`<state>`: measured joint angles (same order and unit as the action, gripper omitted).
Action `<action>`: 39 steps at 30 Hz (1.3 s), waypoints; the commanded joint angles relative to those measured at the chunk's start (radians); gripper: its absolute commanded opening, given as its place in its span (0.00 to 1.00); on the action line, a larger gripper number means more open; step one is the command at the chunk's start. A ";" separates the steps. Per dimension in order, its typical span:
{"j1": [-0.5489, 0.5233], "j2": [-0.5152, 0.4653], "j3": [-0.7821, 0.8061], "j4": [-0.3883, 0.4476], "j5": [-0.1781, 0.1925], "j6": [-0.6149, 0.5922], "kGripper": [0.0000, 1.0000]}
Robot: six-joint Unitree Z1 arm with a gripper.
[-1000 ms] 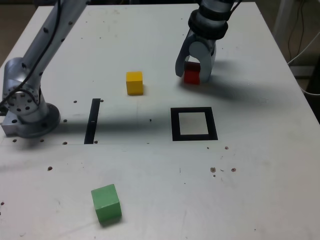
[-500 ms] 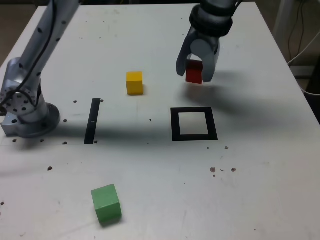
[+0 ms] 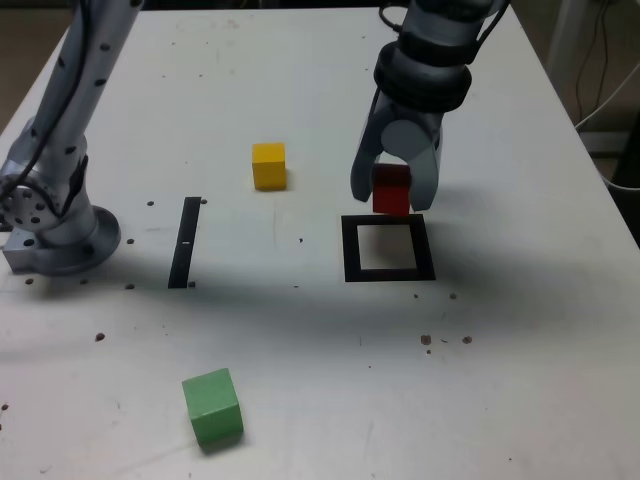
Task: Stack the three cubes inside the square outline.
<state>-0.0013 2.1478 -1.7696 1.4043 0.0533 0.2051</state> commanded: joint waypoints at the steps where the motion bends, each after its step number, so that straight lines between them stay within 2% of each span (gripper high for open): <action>1: -0.010 -0.009 0.011 -0.004 -0.006 -0.030 0.15; 8: -0.043 -0.005 0.042 -0.012 -0.004 -0.113 0.15; 22: -0.056 0.014 0.130 -0.101 0.000 -0.135 0.16; 27: -0.064 0.015 0.131 -0.103 -0.004 -0.139 0.21; 31: -0.064 0.018 0.134 -0.108 -0.007 -0.140 0.38; 36: -0.065 0.023 0.147 -0.129 -0.026 -0.135 0.79; 39: -0.065 0.021 0.153 -0.133 -0.030 -0.135 0.95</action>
<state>-0.0644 2.1670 -1.6189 1.2714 0.0244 0.0692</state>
